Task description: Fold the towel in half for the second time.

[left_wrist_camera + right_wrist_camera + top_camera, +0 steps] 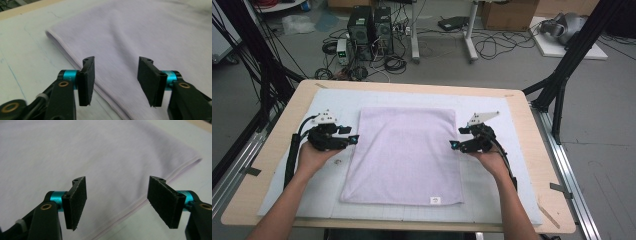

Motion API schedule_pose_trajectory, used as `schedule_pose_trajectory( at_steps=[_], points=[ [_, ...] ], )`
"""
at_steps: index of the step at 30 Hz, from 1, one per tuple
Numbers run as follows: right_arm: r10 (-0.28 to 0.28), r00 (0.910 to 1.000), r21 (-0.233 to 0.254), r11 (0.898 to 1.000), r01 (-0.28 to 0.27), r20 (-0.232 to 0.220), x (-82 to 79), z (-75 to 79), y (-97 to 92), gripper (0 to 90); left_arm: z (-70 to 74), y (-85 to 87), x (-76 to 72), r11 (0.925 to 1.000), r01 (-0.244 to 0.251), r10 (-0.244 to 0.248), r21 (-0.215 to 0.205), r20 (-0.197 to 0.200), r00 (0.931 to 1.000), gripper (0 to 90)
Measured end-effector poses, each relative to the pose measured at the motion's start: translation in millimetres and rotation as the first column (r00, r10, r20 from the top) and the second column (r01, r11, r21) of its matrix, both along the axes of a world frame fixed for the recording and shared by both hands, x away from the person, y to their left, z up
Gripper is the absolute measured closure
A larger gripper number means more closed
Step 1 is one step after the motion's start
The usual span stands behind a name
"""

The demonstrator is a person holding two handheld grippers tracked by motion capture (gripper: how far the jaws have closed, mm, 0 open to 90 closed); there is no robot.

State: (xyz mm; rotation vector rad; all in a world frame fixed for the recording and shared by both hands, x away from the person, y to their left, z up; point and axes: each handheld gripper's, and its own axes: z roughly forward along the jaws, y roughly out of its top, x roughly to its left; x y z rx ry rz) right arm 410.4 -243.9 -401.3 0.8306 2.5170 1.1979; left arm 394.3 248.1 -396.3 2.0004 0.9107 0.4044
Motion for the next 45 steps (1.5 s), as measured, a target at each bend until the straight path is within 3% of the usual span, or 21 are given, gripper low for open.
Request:
schedule_pose_trajectory(
  at_steps=[4,7,10,12,19,21,23,27,31,34,36,41,45],
  points=[
    [-0.043,0.9989,-0.031,0.999,0.043,0.016,30.7,10.5,3.6,32.3,6.4,-1.1,28.0,0.999,-0.037,0.037,0.026,-0.01,0.9993,51.7],
    [-0.082,0.9967,-0.052,0.995,0.082,0.0,48.8,7.3,5.6,32.4,-2.1,-3.2,40.1,0.9971,-0.063,0.064,0.042,-0.026,0.9976,52.1],
    [-0.121,0.9922,-0.044,0.992,0.12,-0.028,58.0,-5.4,3.5,32.8,-17.7,-4.1,49.0,0.9949,-0.089,0.092,0.048,-0.078,0.9927,51.7],
    [-0.129,0.9904,-0.077,0.989,0.125,-0.051,62.2,-14.8,3.1,32.9,-25.6,-6.0,53.4,0.994,-0.094,0.099,0.056,-0.1,0.99,51.7],
    [-0.163,0.9823,-0.078,0.985,0.156,-0.093,69.0,-34.6,6.1,33.1,-43.9,-15.5,61.3,0.9856,-0.128,0.142,0.11,-0.13,0.9813,51.6],
    [-0.162,0.9819,-0.091,0.984,0.154,-0.098,69.5,-40.7,8.4,33.8,-43.3,-16.2,61.1,0.986,-0.127,0.14,0.108,-0.127,0.982,57.1],
    [-0.176,0.9813,-0.082,0.982,0.17,-0.077,66.4,-42.4,8.3,37.8,-43.4,-17.2,61.2,0.9894,-0.108,0.12,0.098,-0.13,0.9842,71.6],
    [-0.16,0.9812,-0.036,0.987,0.157,-0.108,64.5,-41.9,4.2,64.3,-44.5,-15.5,62.2,0.9931,-0.1,0.108,0.063,-0.15,0.9827,80.4],
    [-0.114,0.9825,0.007,0.993,0.117,-0.147,64.4,-42.9,3.9,80.3,-43.3,-16.8,62.4,0.9931,-0.093,0.103,0.071,-0.149,0.9835,84.4],
    [-0.103,0.9843,-0.009,0.995,0.103,-0.144,64.2,-40.0,5.8,82.7,-40.4,-17.4,62.2,0.9914,-0.09,0.102,0.095,-0.133,0.9858,85.2],
    [-0.104,0.9854,-0.023,0.995,0.102,-0.135,62.7,-37.2,7.0,82.8,-36.1,-15.7,60.8,0.9919,-0.098,0.107,0.08,-0.115,0.9876,85.4],
    [-0.098,0.9892,0.024,0.995,0.101,-0.109,59.0,-22.8,0.7,82.9,-18.5,-10.2,55.9,0.9957,-0.09,0.091,0.022,-0.073,0.9931,85.5],
    [-0.076,0.9948,0.057,0.995,0.08,-0.067,50.2,-2.9,-3.0,82.9,-3.6,-8.5,45.4,0.9983,-0.058,0.058,0.008,-0.037,0.9976,85.5]
  ],
)
